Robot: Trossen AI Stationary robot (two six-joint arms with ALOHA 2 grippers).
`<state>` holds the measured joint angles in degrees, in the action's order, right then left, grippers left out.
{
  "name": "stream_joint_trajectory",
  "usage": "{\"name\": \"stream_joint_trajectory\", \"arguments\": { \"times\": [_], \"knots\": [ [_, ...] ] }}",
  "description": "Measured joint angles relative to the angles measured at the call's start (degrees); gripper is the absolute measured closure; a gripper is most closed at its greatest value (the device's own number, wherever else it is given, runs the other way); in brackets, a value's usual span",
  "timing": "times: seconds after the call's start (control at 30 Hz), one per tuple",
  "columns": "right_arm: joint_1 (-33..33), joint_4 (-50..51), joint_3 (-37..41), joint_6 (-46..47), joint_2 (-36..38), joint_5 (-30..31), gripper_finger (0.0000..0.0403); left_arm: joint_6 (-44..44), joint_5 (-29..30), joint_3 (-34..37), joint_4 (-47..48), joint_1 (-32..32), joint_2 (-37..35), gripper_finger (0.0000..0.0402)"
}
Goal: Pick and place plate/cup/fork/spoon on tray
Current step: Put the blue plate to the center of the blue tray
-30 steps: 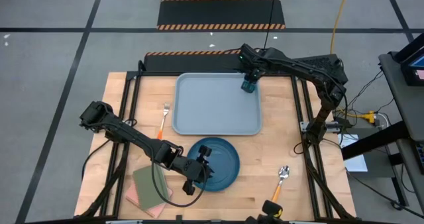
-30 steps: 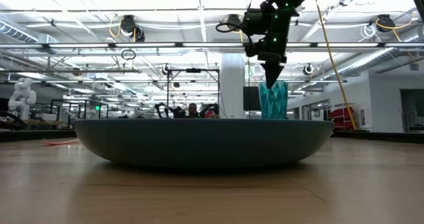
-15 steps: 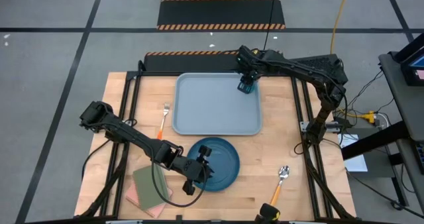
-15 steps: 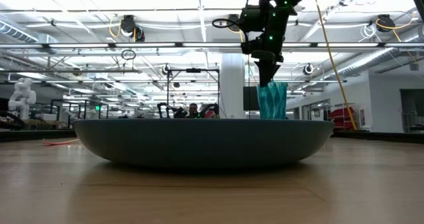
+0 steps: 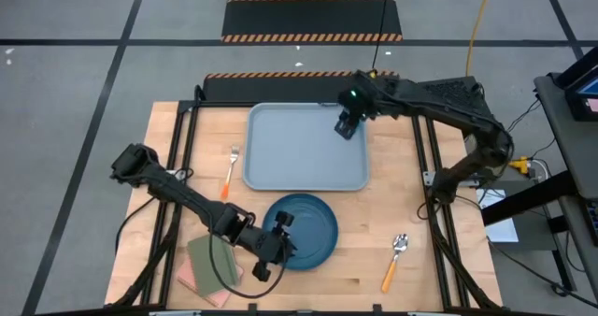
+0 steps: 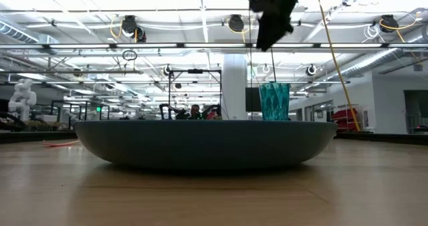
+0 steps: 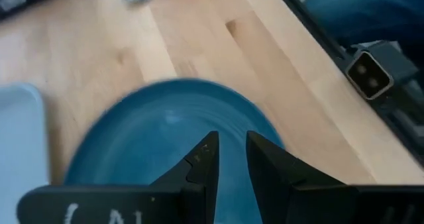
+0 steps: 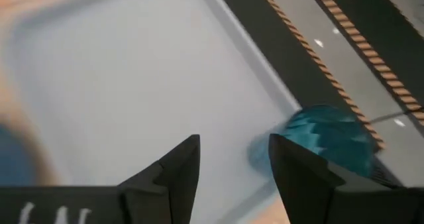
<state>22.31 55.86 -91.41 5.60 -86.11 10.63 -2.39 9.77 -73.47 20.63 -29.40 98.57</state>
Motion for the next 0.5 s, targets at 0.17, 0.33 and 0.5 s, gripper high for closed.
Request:
{"name": "stream_joint_trajectory", "arguments": {
  "times": [0.17, 0.33, 0.5],
  "knots": [
    [-12.1, -2.9, 6.1, 5.9, 6.3, 0.2, 0.0230, 6.4, 0.0, 0.0, 8.6, -4.6, 0.0, 0.0321],
    [-25.3, -19.1, 18.4, 9.1, 11.8, 1.3, 0.0231, 12.7, 0.9, 0.0, 10.2, -8.2, 0.0, 0.0320],
    [-35.3, -42.0, 31.9, 5.6, 13.9, 1.1, 0.0231, 13.4, 0.8, 0.0, 10.7, -10.4, 0.4, 0.0309]
  ]
}}
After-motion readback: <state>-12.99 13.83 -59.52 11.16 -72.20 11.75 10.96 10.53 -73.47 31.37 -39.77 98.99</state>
